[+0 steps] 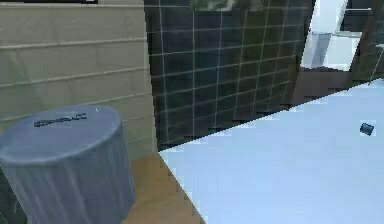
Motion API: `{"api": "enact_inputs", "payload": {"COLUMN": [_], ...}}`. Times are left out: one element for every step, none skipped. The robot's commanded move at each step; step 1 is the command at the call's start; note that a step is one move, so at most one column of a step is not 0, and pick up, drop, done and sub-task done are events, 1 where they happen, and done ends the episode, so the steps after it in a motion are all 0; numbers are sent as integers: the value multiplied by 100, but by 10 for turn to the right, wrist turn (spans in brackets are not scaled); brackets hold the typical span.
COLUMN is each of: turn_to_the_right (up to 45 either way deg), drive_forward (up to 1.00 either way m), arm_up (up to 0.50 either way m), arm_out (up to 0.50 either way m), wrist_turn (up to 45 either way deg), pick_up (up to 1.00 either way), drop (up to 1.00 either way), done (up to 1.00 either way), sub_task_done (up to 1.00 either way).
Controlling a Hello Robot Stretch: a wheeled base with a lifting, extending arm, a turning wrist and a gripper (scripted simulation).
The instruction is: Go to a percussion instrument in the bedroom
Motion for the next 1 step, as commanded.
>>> {"api": "enact_inputs", "payload": {"turn_to_the_right": [-450], "drive_forward": [0], "arm_up": [0], "arm_out": [0], "wrist_turn": [0], "pick_up": [0], "drop": [0], "done": [0], "sub_task_done": [0]}}
